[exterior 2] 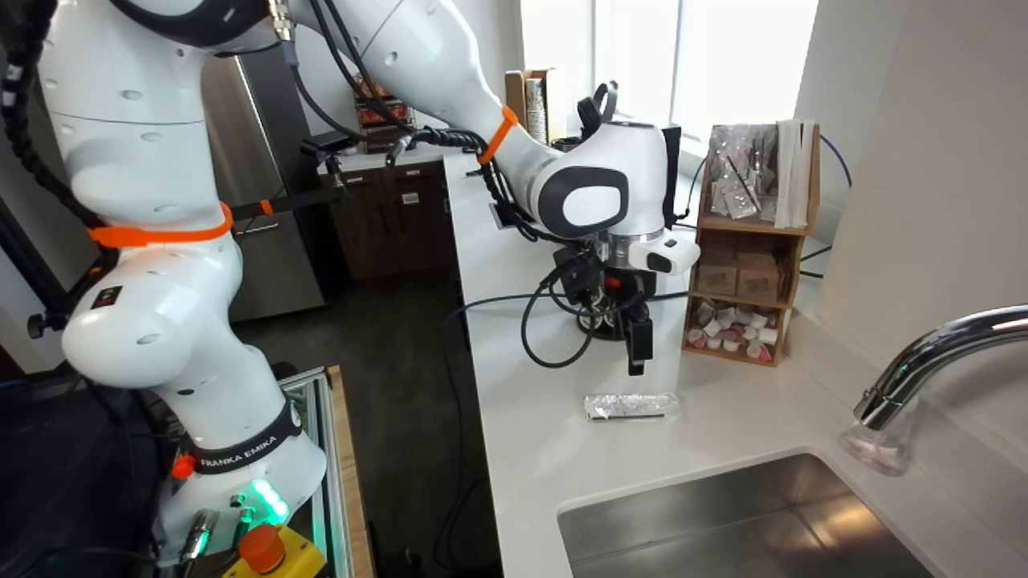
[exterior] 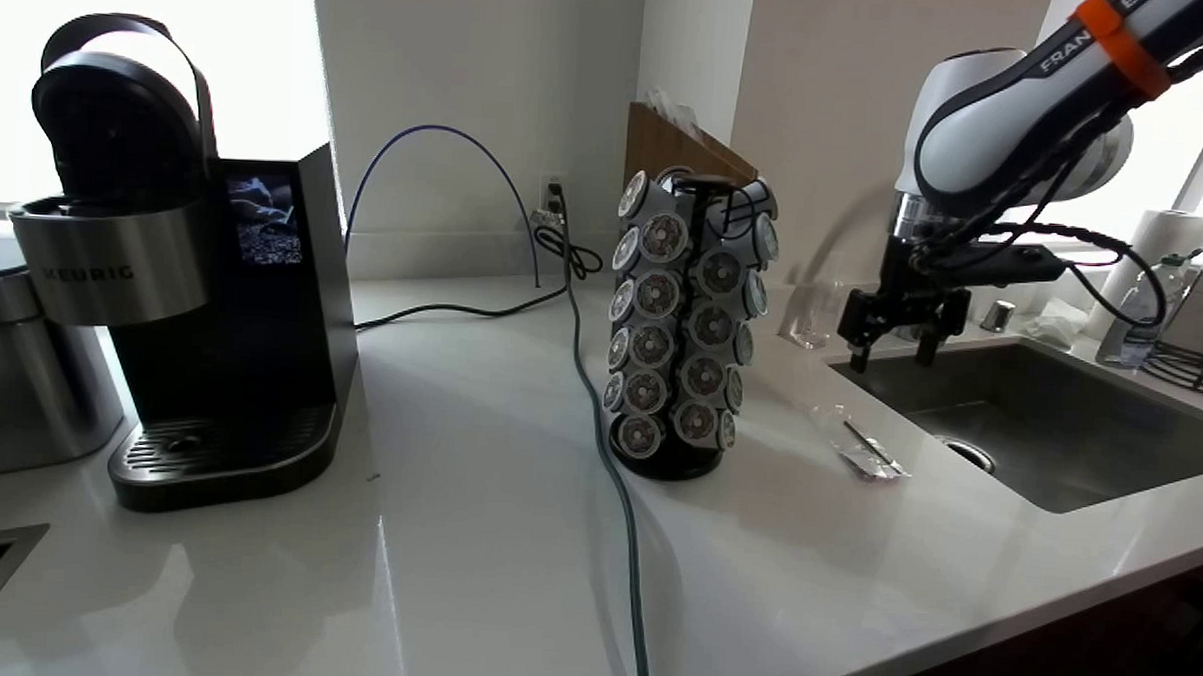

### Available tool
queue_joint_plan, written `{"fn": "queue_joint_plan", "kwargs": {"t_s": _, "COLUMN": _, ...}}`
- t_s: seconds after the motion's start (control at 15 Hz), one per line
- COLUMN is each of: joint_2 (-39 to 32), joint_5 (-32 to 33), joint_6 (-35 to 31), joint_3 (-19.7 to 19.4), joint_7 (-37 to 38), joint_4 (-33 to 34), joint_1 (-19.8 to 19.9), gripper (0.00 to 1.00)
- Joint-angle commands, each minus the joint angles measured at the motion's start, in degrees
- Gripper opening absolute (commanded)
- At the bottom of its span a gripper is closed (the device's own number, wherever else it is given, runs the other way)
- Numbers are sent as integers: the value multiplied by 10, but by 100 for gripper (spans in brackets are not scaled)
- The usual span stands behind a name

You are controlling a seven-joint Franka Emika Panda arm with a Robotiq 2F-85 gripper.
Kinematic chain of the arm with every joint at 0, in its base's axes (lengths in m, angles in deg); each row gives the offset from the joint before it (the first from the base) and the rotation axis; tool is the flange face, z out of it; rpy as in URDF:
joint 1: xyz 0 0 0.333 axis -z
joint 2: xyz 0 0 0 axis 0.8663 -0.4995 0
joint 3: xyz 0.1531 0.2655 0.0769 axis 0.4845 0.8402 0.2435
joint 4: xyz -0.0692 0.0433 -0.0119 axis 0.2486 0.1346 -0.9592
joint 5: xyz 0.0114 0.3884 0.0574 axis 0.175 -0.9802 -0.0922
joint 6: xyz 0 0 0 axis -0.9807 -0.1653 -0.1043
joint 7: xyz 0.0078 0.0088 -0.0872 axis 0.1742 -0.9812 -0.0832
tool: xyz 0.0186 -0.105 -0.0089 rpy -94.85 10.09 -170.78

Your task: Put the pack on the stand

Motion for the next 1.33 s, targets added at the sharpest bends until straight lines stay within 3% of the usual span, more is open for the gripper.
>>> {"fn": "queue_joint_plan", "kwargs": {"t_s": 0.0, "joint_2": -81, "joint_5": -43, "joint_6": -45, "joint_3": 4, "joint_7": -37, "joint_4": 70, "joint_1": 3, "gripper": 100}}
{"fn": "queue_joint_plan", "kwargs": {"t_s": 0.67, "joint_2": -225, "joint_5": -115, "joint_6": -96, "joint_3": 49, "joint_7": -140, "joint_4": 194, "joint_1": 42, "gripper": 100}}
{"fn": "queue_joint_plan", "kwargs": {"t_s": 0.73, "joint_2": -195, "joint_5": -96, "joint_6": -80, "joint_3": 31, "joint_7": -116, "joint_4": 168, "joint_1": 23, "gripper": 100}}
{"fn": "queue_joint_plan", "kwargs": {"t_s": 1.27, "joint_2": -206, "joint_5": -88, "joint_6": -60, "joint_3": 18, "joint_7": -91, "joint_4": 182, "joint_1": 11, "gripper": 100}}
